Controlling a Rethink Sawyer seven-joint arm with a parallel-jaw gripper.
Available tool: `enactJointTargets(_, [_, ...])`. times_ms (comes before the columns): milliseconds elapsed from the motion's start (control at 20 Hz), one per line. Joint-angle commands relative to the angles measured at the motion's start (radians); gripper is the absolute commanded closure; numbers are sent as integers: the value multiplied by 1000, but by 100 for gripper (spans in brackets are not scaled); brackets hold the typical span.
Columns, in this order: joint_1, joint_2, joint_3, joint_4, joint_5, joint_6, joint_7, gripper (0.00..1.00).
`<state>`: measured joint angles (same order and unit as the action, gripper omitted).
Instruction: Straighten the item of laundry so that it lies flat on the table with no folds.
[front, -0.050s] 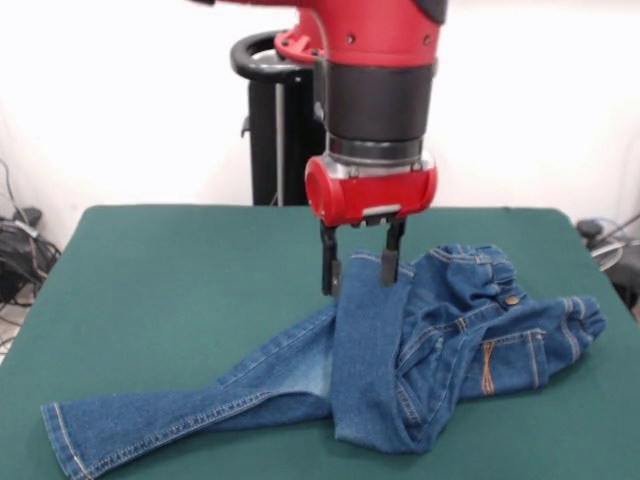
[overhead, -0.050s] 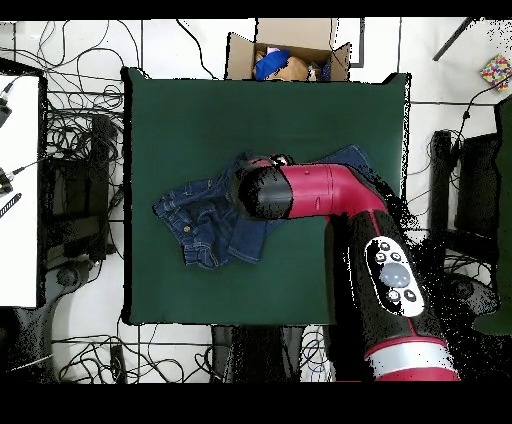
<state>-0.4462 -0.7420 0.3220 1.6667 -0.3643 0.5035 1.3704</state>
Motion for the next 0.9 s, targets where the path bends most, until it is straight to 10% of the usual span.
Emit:
enactJointTargets(50, [-8,109,-55,147,-24,-130,204,0])
enactJointTargets(900, [-68,228,-123,281,-67,-363,148,0])
